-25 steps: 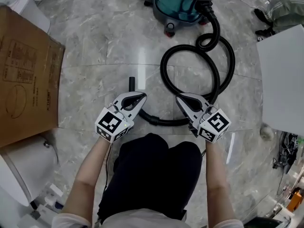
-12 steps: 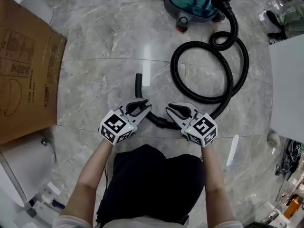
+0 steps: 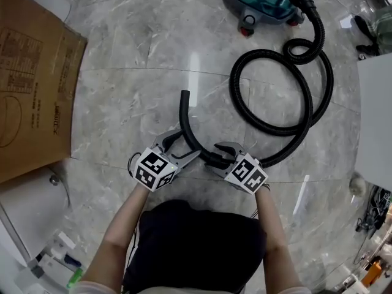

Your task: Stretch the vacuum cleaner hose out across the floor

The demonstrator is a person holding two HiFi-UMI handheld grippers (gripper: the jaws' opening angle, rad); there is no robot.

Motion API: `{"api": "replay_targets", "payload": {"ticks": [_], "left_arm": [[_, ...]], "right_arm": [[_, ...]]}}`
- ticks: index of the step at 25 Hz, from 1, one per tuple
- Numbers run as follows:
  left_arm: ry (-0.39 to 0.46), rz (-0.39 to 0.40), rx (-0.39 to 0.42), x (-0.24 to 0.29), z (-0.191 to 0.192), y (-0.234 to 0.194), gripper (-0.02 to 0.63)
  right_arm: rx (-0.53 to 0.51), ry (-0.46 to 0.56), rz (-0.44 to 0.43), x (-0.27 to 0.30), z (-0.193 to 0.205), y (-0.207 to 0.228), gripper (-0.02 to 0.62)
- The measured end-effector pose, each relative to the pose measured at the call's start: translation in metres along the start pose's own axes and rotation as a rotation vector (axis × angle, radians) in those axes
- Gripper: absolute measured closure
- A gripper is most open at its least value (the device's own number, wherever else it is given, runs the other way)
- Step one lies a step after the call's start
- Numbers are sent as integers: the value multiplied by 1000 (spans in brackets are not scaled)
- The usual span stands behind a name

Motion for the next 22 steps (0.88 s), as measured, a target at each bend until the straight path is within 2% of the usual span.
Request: {"api": "replay_targets", "payload": {"ticks": [3,9,11,13,16,22], "left_arm": [[-24,2,-8,2,8,-2,284],[-33,4,-46,3,18,-5,276],[-35,3,-66,3,23,-6,275],[-44,4,-71,3,28,-6,275],[-59,19,-76,5,33,-4,275],[-69,38,-111,3,37,-4,273]], "right_arm": [[-103,-104,14,17,16,-8,327],[-226,-219,50,35,34,-13,327],[-316,-275,80,40,46,-15,327],[-362,-302,120,43,53,-14,328],[-325,-296,145,44,51,-11,348],[-241,-242,143,38,35,-1,351]]}}
Point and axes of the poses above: the fingertips, and each gripper's own axes: x forward along the fingers, y to its right, z out of its underside, the point moved 3 cm from there along -x, backward along the fingers, and after that the axes turned 12 degrees about z, right-handed, at the moved point
